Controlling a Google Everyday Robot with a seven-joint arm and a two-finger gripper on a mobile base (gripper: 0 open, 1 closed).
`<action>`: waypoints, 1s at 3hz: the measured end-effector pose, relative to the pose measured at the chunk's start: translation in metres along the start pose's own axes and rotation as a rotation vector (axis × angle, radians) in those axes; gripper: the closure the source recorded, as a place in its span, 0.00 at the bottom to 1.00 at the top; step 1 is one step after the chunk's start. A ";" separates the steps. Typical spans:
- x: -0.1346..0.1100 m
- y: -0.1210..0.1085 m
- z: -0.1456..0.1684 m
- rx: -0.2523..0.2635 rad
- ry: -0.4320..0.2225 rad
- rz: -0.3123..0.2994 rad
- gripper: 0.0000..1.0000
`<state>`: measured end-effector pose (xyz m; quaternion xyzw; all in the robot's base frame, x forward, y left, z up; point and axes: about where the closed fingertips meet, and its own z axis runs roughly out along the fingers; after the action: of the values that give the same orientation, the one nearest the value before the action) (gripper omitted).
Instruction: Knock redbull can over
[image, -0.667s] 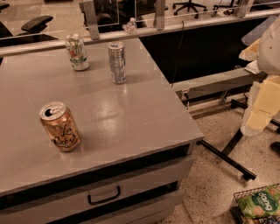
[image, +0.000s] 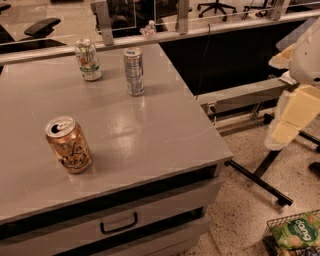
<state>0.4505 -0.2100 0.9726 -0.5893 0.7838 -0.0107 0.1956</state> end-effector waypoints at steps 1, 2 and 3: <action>-0.020 -0.027 0.026 0.019 -0.219 0.074 0.00; -0.055 -0.067 0.052 0.041 -0.483 0.136 0.00; -0.098 -0.105 0.068 0.036 -0.723 0.165 0.00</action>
Offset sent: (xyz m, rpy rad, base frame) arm 0.1573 0.0664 -0.0034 0.8451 -0.2710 -0.0220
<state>0.5910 -0.1362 0.9651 -0.4862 0.7087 0.2002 0.4703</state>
